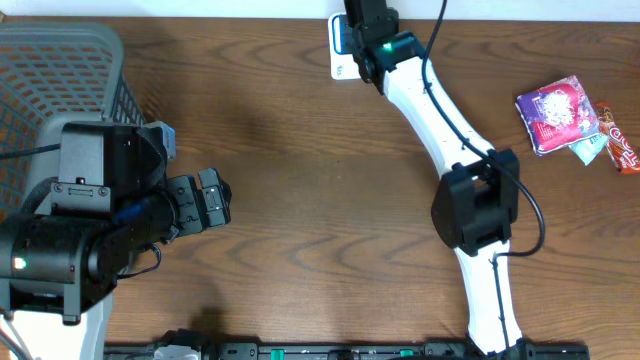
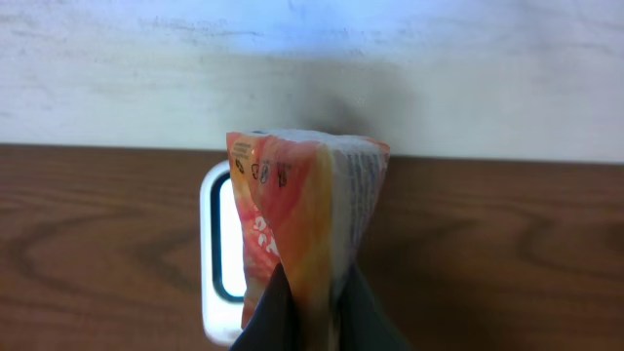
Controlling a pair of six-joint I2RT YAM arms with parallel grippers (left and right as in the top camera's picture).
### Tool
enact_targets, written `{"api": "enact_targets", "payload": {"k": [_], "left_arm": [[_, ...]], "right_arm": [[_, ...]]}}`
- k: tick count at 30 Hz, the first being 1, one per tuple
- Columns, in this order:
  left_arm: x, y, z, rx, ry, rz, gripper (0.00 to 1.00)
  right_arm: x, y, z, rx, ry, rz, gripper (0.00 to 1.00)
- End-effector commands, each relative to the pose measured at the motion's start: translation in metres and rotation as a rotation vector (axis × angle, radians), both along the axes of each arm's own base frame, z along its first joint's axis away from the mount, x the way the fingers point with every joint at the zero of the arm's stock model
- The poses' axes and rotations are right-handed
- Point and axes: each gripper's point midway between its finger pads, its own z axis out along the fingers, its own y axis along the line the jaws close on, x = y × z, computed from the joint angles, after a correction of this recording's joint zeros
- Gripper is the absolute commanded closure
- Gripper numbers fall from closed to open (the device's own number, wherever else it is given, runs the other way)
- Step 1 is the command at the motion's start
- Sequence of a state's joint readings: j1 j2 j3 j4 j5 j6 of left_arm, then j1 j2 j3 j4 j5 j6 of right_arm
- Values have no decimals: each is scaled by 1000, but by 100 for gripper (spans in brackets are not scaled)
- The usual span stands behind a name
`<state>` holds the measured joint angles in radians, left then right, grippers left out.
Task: Scan the item barcode
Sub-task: 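Raise the orange packet up to the scanner face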
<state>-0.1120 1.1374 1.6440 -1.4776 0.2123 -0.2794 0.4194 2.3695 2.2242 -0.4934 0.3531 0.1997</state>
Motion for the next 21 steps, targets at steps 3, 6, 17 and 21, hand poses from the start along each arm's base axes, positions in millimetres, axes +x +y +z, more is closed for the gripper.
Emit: {"api": "enact_targets", "payload": {"k": [3,6,17,21], "left_arm": [[0,-1,-1,-1,2,-16,2],[0,-1,-1,-2,2,-16,2],[0,-1,-1,-1,2,-16,2],[0,-1,-1,-1,2,-16,2]], "right_arm": [[13,7,8,-57,-64,34,99],[14,15,4,-108,-70,77,99],[9,19,-32,-209,2,117,99],[7,10,-46,-252,32,80,99]]}}
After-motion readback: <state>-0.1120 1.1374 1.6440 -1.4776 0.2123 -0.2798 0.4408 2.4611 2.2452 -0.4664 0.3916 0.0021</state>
